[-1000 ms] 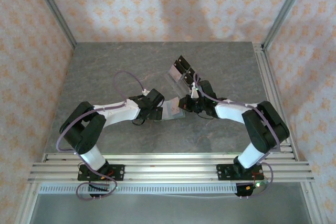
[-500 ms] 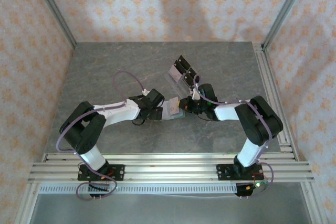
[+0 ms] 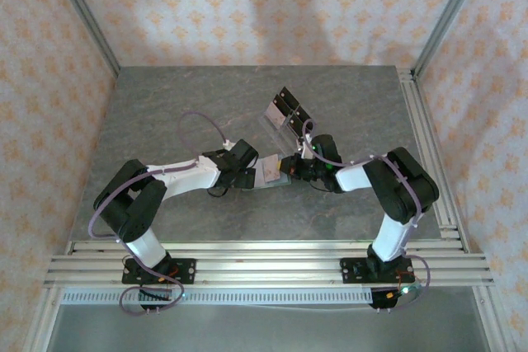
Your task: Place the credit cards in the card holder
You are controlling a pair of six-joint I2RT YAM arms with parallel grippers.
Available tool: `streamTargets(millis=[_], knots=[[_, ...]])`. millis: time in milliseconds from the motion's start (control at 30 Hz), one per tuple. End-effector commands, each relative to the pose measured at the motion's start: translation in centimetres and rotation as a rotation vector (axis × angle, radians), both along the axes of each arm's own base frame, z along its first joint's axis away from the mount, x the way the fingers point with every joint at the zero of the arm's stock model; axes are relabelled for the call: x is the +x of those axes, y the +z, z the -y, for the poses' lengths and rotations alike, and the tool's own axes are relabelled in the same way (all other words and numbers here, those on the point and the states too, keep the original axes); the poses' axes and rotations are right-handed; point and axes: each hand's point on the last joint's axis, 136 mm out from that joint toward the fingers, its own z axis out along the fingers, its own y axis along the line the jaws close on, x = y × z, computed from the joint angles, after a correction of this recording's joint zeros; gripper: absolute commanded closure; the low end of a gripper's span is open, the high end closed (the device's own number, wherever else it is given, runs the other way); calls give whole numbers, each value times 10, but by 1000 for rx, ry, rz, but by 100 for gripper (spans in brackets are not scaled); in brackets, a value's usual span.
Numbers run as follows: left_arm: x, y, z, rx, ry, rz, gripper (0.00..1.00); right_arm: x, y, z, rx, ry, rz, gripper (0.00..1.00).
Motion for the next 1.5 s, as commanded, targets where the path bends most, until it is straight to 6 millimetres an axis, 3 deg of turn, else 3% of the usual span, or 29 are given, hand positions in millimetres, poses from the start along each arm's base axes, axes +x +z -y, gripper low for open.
streamTargets(millis=[0,933,1467], knots=[[-15,-10,-17,79,17,-43,0,-1,-5,1,22,8,3,100],[-16,-8,-18,77,23,-39,0,-15,-18,-1,89,42,-47,100],[-16,-9,-18,75,24,-40,0,-8,-14,-11,162,57,-53,100]])
